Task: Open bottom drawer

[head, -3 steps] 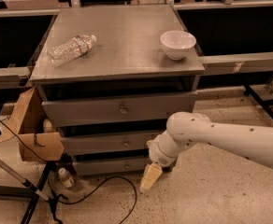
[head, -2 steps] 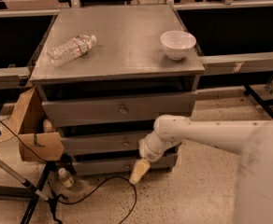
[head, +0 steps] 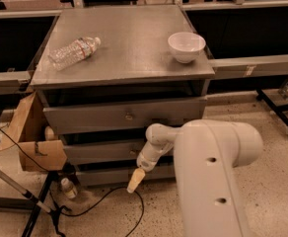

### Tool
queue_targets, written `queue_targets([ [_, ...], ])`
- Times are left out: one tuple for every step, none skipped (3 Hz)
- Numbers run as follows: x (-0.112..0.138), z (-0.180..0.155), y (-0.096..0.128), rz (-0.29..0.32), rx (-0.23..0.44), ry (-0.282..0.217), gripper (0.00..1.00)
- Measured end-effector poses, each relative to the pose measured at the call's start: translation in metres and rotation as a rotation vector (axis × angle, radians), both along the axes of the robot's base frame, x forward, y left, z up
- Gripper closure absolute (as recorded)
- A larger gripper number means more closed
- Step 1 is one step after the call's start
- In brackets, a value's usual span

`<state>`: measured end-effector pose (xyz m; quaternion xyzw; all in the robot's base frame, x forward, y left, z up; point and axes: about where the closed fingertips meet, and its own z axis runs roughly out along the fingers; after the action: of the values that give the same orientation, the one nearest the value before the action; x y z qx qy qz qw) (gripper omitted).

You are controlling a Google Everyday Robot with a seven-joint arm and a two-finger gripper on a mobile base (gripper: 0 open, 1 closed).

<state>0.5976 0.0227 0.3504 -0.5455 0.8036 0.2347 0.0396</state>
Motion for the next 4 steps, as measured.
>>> queue_targets([
  [-0.002,-0.044,-0.002,-0.015,-0.008,0.091,0.00],
  [-0.003,-0.055,-0.006,-0.019,-0.015,0.088,0.00],
  [-0.008,-0.066,-0.012,-0.021,-0.021,0.064,0.00],
  [-0.010,-0.081,-0.023,-0.035,-0.008,0.003,0.00],
])
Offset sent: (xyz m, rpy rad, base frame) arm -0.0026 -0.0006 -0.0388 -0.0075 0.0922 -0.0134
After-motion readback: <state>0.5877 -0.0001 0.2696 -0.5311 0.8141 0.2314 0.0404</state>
